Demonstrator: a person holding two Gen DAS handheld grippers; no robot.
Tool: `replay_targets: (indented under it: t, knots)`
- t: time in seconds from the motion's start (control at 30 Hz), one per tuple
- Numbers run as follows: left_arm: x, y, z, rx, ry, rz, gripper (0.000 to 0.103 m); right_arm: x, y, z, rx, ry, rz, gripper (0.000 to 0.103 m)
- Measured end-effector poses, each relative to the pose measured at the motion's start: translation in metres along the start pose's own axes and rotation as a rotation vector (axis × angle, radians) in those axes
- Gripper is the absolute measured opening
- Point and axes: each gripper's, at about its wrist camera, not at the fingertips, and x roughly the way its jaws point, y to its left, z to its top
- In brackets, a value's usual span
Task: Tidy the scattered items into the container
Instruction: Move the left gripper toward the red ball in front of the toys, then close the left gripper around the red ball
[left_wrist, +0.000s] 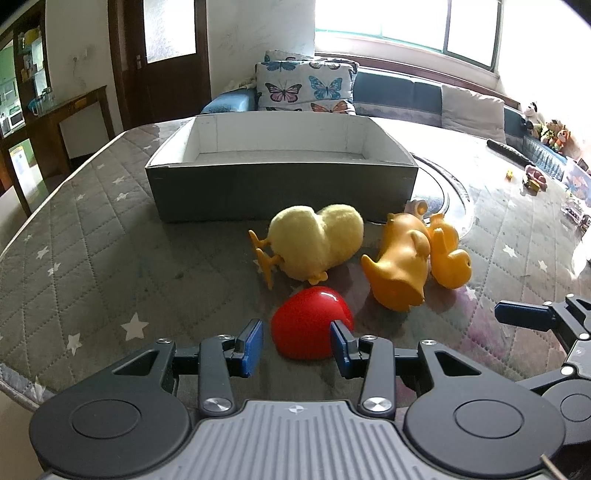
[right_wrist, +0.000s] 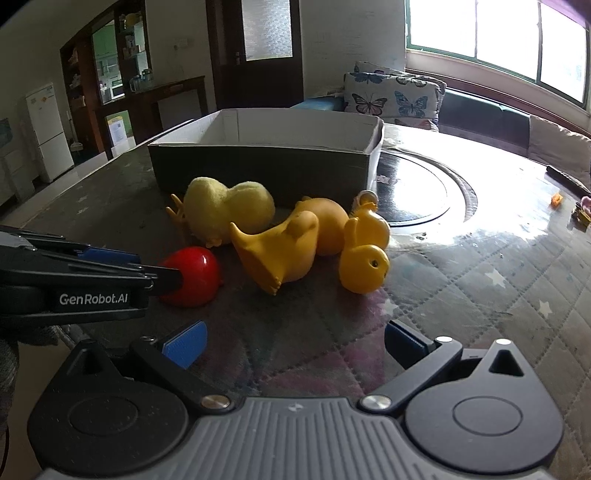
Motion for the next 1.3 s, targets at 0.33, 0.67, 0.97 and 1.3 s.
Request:
replay_targets:
  t: [0.33,0.67,0.97,1.3]
  knots:
    - [0.0,0.007,0.006,-0.021,0.004,-0.017,0.043,0.006,0.015,0.004,-0.047,0.007,0.056,0.103]
    - [-0.001,0.017,0.011,-0.044,0.009,-0.048,0.043,0.009,0.028,0.008,-0.084,-0.003,0.108,0.102]
    - [-0.002,0.026,0.013,-0.051,0.019,-0.077,0.043,0.015,0.044,0.011,-0.128,0.001,0.161,0.097]
    - [0.001,0.024,0.017,-0.013,0.039,-0.125,0.043,0.024,0.055,0.014,-0.152,0.0,0.195,0.091]
